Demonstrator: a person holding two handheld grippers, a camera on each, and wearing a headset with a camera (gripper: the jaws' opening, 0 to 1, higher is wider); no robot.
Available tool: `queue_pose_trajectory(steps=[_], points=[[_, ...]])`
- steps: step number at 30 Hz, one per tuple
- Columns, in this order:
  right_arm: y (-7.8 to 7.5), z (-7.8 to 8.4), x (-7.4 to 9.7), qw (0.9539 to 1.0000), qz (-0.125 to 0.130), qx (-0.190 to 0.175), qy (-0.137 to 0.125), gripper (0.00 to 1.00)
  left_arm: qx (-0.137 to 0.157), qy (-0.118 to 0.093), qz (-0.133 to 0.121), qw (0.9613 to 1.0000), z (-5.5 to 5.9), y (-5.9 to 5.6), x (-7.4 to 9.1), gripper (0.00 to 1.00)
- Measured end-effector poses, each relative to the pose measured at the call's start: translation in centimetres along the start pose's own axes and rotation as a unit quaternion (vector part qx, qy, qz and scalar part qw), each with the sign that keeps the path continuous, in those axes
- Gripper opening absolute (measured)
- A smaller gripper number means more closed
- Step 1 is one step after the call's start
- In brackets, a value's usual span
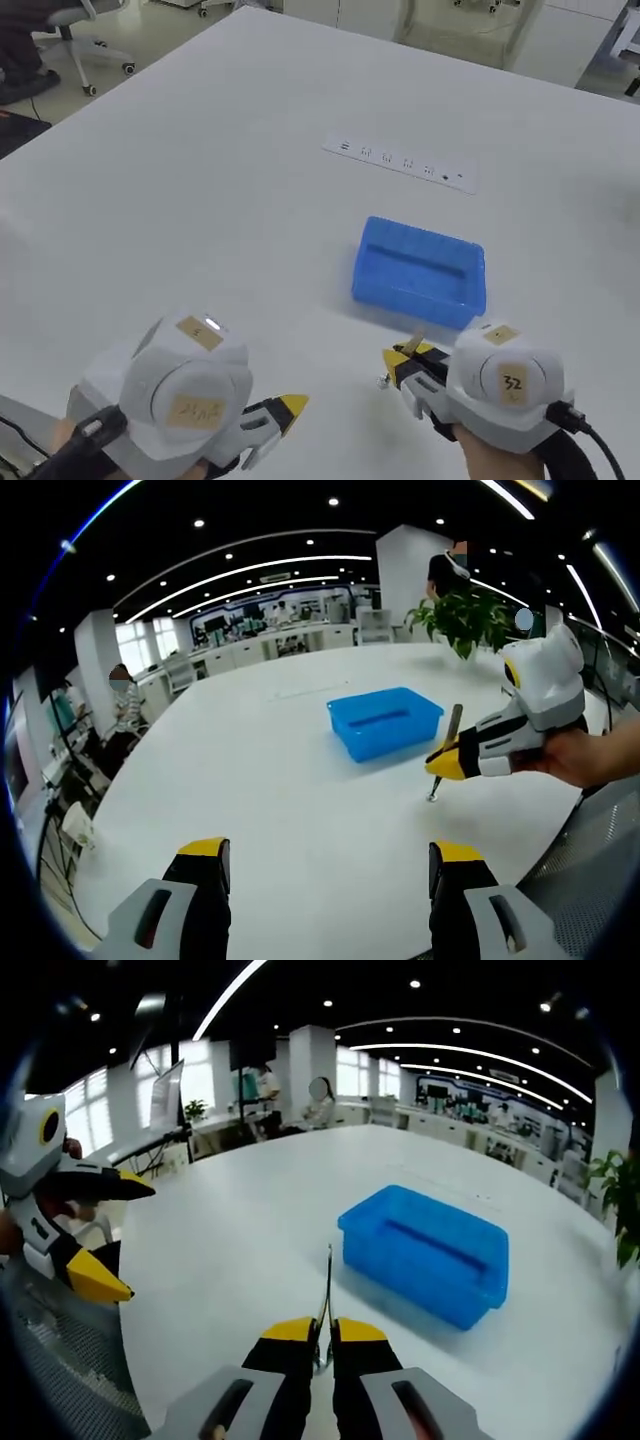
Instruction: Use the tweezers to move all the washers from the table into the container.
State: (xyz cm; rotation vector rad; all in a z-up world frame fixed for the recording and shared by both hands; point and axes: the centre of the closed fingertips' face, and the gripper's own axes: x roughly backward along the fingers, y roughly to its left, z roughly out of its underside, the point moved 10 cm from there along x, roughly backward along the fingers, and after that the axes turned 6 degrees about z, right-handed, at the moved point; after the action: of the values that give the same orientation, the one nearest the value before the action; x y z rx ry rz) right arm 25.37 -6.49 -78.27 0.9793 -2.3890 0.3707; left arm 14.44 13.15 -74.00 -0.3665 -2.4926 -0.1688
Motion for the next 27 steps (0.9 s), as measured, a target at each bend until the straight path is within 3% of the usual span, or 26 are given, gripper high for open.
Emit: queue_pose_trajectory(steps=[3, 9, 16, 27], points=[[0.5, -0.1, 0.0, 0.9996, 0.011, 0.027, -0.001, 0.02, 0.0, -0.001, -0.001, 1.0, 0.0, 0.0, 0.0, 0.83], [-0.1, -0.4, -0.2, 0.9998, 0.011, -0.011, 0.011, 0.02, 0.002, -0.005, -0.007, 1.0, 0.0, 0.1, 0.1, 0.82], [-0.3, -0.5, -0.2, 0.9996, 0.0, -0.018, 0.022, 0.02, 0.001, -0.006, -0.008, 1.0, 0.0, 0.1, 0.1, 0.82], [-0.9, -1.5, 0.6, 0.9981, -0.004, -0.062, 0.003, 0.02, -0.002, 0.0, -0.008, 1.0, 0.1, 0.0, 0.1, 0.82]])
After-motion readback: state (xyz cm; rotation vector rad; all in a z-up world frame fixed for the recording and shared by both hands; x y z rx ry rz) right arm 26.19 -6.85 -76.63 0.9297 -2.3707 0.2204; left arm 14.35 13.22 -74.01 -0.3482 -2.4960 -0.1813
